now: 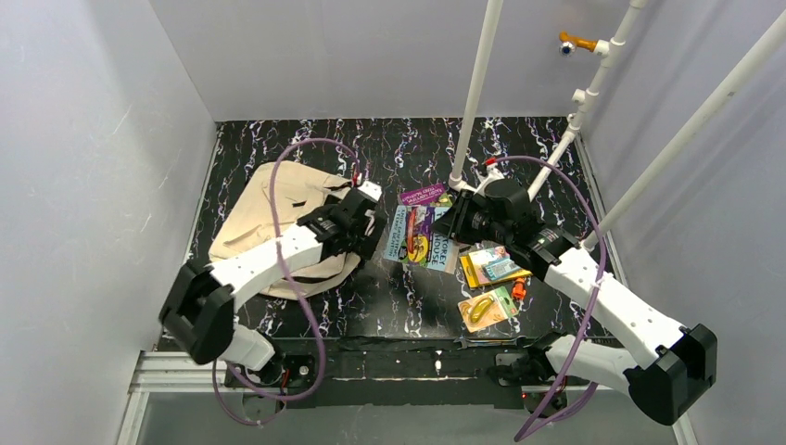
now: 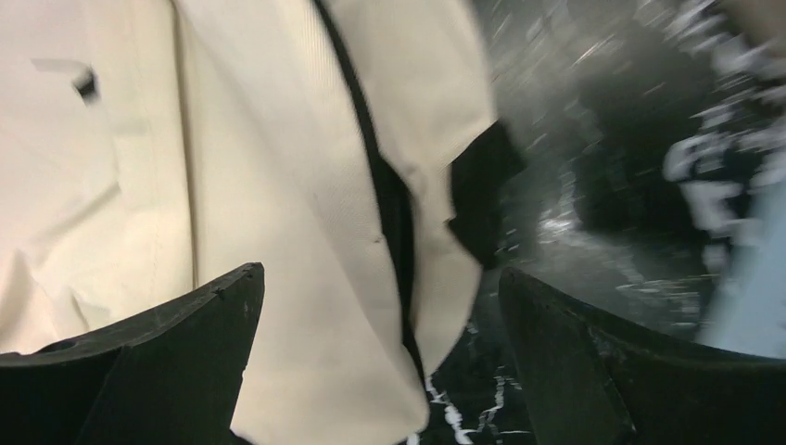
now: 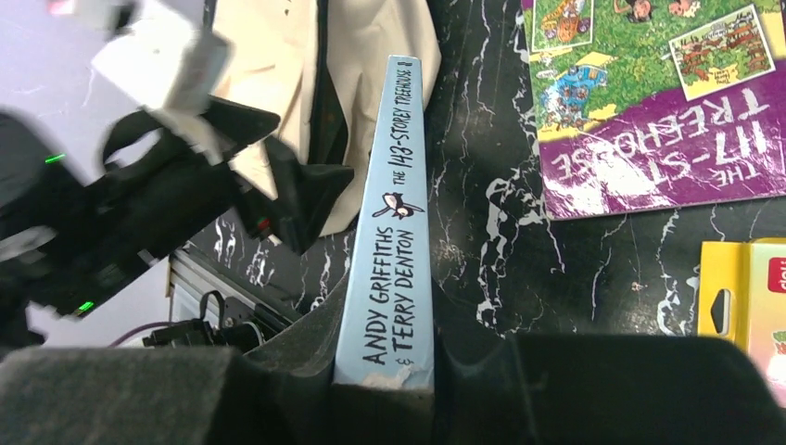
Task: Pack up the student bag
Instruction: Pick up the book from the center of the board, then place the book in the student bag, then pick up the book from the center of the board.
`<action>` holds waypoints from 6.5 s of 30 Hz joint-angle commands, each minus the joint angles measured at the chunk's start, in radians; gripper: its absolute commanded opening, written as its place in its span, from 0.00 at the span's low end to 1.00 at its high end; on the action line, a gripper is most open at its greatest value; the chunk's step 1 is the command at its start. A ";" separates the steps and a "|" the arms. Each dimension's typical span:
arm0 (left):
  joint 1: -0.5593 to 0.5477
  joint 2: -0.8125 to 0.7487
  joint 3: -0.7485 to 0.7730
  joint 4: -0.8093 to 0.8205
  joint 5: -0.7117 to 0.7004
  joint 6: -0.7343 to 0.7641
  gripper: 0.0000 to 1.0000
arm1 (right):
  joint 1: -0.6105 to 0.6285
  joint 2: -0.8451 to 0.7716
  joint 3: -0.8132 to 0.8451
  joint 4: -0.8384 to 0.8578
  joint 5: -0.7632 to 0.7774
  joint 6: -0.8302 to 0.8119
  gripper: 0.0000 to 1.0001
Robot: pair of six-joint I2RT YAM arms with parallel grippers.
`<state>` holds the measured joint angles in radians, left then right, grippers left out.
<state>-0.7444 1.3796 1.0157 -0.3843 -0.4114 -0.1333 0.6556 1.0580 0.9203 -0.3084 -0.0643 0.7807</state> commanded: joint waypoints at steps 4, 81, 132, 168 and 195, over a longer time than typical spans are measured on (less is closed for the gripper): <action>0.106 0.107 0.028 -0.100 -0.028 -0.069 0.76 | -0.004 -0.006 -0.019 0.106 -0.075 0.011 0.01; 0.181 -0.203 0.071 -0.304 0.065 -0.093 0.12 | -0.120 0.437 0.066 0.091 0.193 -0.345 0.86; -0.052 0.438 0.261 0.319 0.316 -0.933 0.00 | -0.394 0.392 -0.061 0.158 -0.088 -0.302 0.98; -0.261 0.553 0.276 0.423 0.194 0.536 0.84 | -0.547 0.283 -0.168 0.155 -0.177 -0.191 0.98; -0.233 0.523 0.448 0.277 -0.010 0.374 0.00 | -0.554 0.367 -0.204 0.361 -0.490 0.074 1.00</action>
<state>-0.9897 2.0102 1.4467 -0.1410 -0.3031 0.3477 0.0799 1.3911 0.7372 -0.0826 -0.3416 0.6998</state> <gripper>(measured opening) 0.097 0.996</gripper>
